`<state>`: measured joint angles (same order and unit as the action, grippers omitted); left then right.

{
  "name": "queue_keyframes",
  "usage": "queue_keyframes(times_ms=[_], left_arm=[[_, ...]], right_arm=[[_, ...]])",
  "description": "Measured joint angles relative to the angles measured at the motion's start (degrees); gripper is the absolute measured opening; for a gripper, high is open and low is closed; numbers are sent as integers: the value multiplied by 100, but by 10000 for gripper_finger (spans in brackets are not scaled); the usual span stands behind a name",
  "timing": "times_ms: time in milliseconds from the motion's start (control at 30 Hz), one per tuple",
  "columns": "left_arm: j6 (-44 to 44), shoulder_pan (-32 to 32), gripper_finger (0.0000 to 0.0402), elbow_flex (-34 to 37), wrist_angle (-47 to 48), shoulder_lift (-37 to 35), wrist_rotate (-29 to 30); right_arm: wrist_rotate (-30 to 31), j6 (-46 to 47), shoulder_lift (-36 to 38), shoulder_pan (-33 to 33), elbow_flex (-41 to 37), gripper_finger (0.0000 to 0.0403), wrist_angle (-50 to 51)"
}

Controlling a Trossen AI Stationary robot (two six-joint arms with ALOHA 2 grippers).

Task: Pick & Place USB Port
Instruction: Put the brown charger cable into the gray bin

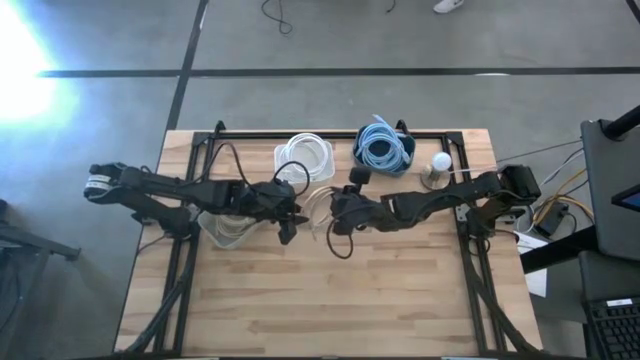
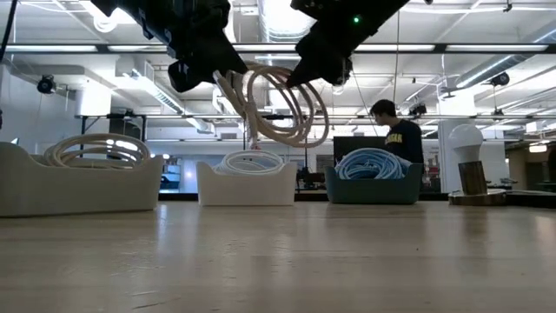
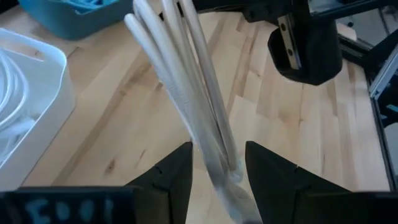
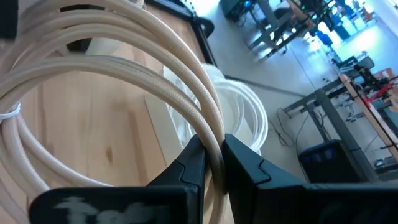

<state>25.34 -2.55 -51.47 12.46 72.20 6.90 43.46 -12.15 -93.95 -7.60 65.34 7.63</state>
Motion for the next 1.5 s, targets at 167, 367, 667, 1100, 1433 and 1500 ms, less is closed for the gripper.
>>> queue_keyframes(times_ms=[167, 367, 667, 1100, 1433, 1500], left_arm=[[-74, 7, 153, 22, -86, 0, -3], [-517, 7, 153, 24, -540, 0, -4], [-645, 34, 109, 26, -606, 0, 107], [-459, 164, 31, 33, -127, -2, 596], [-54, 170, 27, 33, 523, -643, 642], [104, 160, 28, 5, 900, -956, 612]], right_arm=[[-12, -180, 2, 0, 0, 34, -255], [-16, -185, 3, 0, 0, 34, -401], [-19, -145, 4, 0, 0, 34, -436], [-96, 33, 9, 0, 0, 95, -200], [-80, 304, 9, 0, -238, 147, -195], [-77, 323, 9, 0, -310, 152, -188]])
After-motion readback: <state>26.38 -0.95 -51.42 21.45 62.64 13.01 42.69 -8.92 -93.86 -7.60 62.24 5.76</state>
